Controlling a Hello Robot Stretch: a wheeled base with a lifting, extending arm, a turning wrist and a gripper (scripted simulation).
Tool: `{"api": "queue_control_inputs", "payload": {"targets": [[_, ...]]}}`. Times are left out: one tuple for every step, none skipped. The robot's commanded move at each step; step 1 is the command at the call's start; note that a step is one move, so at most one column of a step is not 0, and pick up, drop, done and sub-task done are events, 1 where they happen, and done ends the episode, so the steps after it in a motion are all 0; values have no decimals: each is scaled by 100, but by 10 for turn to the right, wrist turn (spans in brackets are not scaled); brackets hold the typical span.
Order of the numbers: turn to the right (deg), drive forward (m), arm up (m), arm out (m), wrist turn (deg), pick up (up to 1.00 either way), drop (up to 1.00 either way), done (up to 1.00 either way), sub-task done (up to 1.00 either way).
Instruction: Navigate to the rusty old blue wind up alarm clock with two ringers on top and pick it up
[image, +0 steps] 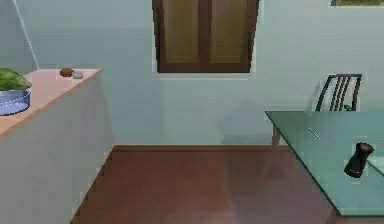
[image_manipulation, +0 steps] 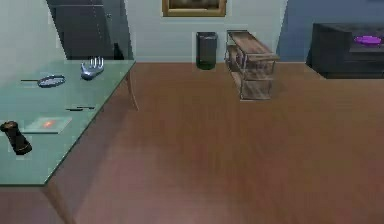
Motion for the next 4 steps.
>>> {"api": "queue_control_inputs", "payload": {"targets": [[450,0,0,0,0,0,0,0,0],[450,0,0,0,0,0,0,0,0],[450,0,0,0,0,0,0,0,0],[90,0,0,0,0,0,0,0,0]]}}
